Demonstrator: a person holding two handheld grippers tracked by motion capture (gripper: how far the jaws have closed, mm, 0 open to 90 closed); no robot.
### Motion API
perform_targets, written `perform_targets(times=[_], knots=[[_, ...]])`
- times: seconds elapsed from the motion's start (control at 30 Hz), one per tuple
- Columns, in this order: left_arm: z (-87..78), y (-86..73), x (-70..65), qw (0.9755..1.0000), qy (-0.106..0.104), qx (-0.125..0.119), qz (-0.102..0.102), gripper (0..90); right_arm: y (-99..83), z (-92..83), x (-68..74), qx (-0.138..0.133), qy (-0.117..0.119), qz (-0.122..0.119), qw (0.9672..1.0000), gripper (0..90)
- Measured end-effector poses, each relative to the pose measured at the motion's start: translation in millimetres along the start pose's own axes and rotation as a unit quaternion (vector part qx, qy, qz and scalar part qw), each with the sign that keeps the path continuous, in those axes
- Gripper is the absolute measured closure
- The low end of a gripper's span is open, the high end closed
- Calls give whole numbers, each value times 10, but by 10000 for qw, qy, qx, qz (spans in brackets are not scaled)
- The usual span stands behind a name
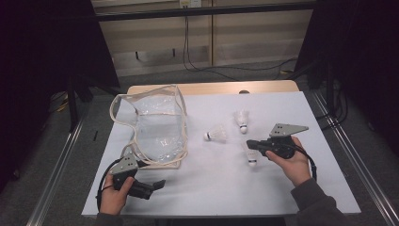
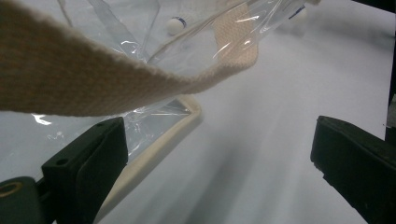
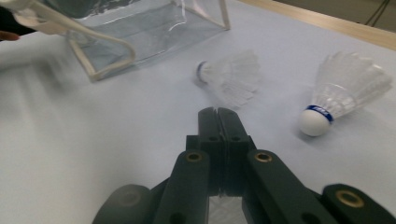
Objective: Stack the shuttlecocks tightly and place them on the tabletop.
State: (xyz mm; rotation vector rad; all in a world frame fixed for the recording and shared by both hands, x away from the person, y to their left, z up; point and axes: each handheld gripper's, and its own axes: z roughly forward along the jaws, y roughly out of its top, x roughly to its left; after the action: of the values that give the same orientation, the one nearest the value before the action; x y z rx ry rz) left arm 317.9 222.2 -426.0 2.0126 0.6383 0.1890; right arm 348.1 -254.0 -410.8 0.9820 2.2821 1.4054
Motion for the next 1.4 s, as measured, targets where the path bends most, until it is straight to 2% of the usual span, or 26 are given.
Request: perform_targets(times=[0.13, 0.2, 0.4, 0.7, 0.93, 0.97, 1.27, 1.4], knots=[[0, 0, 2, 10000, 1, -1, 6, 39, 12, 9, -71, -83, -216, 87, 9997, 893], [1, 0, 1, 10000, 8, -2, 8, 39, 17, 17, -96, -99, -243, 151, 9995, 891], [1, -2, 1, 10000, 5, -7, 12, 39, 1, 56, -131, -41, -430, 135, 9990, 878], [-1, -3, 3, 10000, 5, -10, 18, 39, -6, 28, -104, 24, -329, 73, 9994, 853], [7, -4, -6, 10000, 14, -54, -33, 39, -76, -38, -65, 105, -226, 68, 9997, 825], [3, -2, 0, 10000, 23, -9, 18, 39, -81, -48, -59, 93, -229, 37, 9997, 820], [1, -1, -1, 10000, 24, 7, 18, 39, -112, -165, -30, 20, -136, 75, 9999, 781], [0, 1, 1, 10000, 32, 13, 36, 39, -128, -221, -32, 53, -165, 70, 9998, 772]])
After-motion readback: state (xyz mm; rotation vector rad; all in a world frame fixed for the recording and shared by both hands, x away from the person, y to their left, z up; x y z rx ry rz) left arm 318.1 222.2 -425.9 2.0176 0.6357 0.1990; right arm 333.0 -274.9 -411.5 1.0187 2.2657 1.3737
